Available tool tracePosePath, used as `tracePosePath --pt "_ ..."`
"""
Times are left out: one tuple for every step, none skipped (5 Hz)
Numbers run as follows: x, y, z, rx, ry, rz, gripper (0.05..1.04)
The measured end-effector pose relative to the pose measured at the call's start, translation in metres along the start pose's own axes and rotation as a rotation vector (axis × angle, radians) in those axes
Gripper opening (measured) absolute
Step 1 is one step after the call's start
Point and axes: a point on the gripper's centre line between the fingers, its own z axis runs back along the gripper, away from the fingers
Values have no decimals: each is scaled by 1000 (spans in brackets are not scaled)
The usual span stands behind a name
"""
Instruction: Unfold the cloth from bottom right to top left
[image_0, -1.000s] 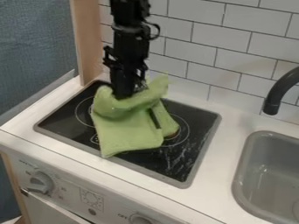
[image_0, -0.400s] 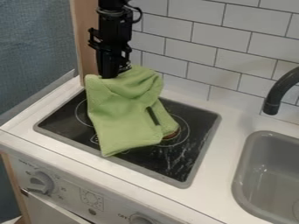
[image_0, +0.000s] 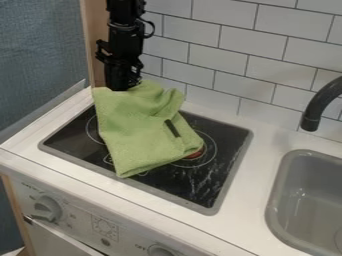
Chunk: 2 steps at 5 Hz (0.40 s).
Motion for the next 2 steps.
tracePosePath --pt "7 9 -13 27 0 1 50" --pt "9 11 -28 35 6 -1 50"
